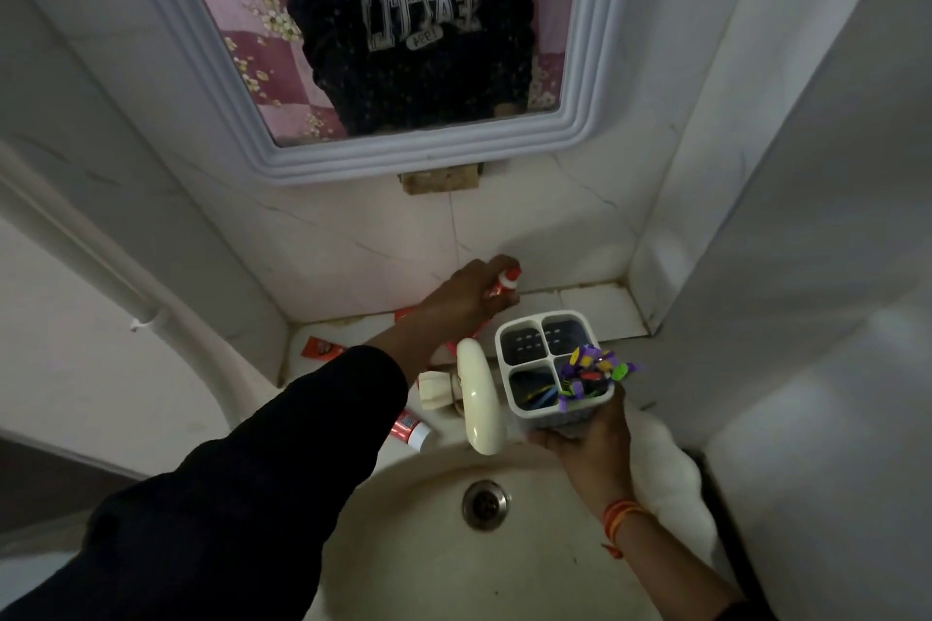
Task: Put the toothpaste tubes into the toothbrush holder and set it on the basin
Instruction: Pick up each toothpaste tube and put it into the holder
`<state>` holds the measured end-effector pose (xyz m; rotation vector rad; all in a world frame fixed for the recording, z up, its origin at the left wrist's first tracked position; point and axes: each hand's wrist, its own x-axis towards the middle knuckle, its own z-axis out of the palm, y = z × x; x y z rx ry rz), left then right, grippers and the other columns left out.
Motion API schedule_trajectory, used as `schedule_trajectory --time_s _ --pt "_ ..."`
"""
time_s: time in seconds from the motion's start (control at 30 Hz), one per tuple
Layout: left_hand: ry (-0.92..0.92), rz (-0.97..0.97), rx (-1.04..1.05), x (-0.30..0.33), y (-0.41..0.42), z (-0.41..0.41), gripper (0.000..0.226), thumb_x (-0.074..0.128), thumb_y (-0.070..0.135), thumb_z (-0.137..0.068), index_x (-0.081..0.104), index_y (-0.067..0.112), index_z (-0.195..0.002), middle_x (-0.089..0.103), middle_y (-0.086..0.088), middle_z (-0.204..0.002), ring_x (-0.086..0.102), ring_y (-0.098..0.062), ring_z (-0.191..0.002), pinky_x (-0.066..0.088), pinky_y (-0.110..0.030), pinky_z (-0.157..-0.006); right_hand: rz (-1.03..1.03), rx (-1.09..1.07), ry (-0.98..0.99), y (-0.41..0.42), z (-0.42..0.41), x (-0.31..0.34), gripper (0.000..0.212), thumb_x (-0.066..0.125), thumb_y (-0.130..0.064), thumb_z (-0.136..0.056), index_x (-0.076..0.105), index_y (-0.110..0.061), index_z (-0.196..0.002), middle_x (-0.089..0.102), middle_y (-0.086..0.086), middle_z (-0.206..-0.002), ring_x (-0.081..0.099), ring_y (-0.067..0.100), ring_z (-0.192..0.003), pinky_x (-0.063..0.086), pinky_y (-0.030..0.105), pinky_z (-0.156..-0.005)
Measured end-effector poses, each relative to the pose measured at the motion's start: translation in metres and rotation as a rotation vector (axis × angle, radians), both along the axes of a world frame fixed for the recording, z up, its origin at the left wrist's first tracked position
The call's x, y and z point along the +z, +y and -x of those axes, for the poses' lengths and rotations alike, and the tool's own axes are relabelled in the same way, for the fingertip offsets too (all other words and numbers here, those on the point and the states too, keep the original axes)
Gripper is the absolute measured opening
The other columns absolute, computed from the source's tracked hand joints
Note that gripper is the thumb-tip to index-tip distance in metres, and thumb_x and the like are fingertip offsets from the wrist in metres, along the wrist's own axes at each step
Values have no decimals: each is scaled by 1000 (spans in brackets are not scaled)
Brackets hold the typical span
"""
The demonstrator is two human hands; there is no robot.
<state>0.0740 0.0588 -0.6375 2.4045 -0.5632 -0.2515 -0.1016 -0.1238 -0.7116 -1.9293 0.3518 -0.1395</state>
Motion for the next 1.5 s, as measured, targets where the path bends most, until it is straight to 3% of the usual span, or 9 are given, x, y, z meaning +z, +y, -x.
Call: schedule_trajectory --time_s 0.27,0.33,0.47,0.67,0.93,1.07,1.2,1.3,1.5 --pt "-239 201 53 53 -13 12 45 49 46 -103 40 34 -145 57 2 -95 53 -14 -89 47 -34 -82 0 7 -6 -5 0 -4 85 90 -18 -60 42 -28 -129 63 3 -112 63 16 -98 53 37 -86" --pt "-338 16 -48 74 -17 16 50 44 54 -102 37 36 -148 53 15 -77 54 -11 -73 44 -33 -72 14 38 -19 -6 0 -5 80 89 -19 -62 44 -31 -127 64 3 -111 63 16 -99 54 41 -88" --pt "-434 -610 -358 106 -36 23 62 53 58 -95 31 42 -151 61 3 -107 59 -17 -94 43 -35 -83 63 87 -79 -10 0 1 53 75 -20 -76 55 -22 -125 63 9 -123 63 29 -112 57 55 -84" --pt "-338 -1064 -425 128 -91 41 60 88 24 -72 66 21 -128 67 -4 -118 67 -22 -95 48 -31 -69 -76 52 -114 -6 4 -3 101 94 -14 -52 39 -21 -136 58 -4 -128 57 7 -118 46 3 -86" --pt "-445 -960 -357 127 -124 60 21 70 14 -87 66 10 -107 64 -9 -102 68 -29 -85 47 -34 -62 -32 68 -127 -10 0 -6 102 95 -33 -51 38 -28 -136 54 -5 -134 53 6 -124 48 15 -98" --pt "-264 -800 -289 116 -123 63 28 73 26 -87 71 9 -110 58 -6 -93 60 -24 -76 51 -32 -65 -37 73 -111 -13 0 -10 100 95 -32 -51 40 -29 -134 58 -7 -130 55 4 -122 52 22 -96" --pt "69 -642 -220 107 -113 54 24 81 25 -83 78 8 -100 78 -3 -80 76 -12 -66 60 -25 -63 -49 82 -106 -15 1 -10 84 91 -21 -58 44 -27 -128 61 -8 -123 58 7 -116 45 3 -88" --pt "303 -437 -141 114 -96 45 20 80 23 -85 77 9 -100 80 -3 -87 78 -12 -69 64 -29 -71 -119 101 -67 -20 -1 -12 80 89 -18 -60 49 -26 -129 64 -13 -116 61 7 -111 53 18 -89" --pt "231 -264 154 103 -26 10 20 71 13 -92 77 11 -111 79 -6 -106 79 -19 -86 61 -26 -74 -78 124 57 -29 -4 -4 63 91 -26 -60 59 -18 -114 68 -3 -98 65 10 -86 53 28 -79"
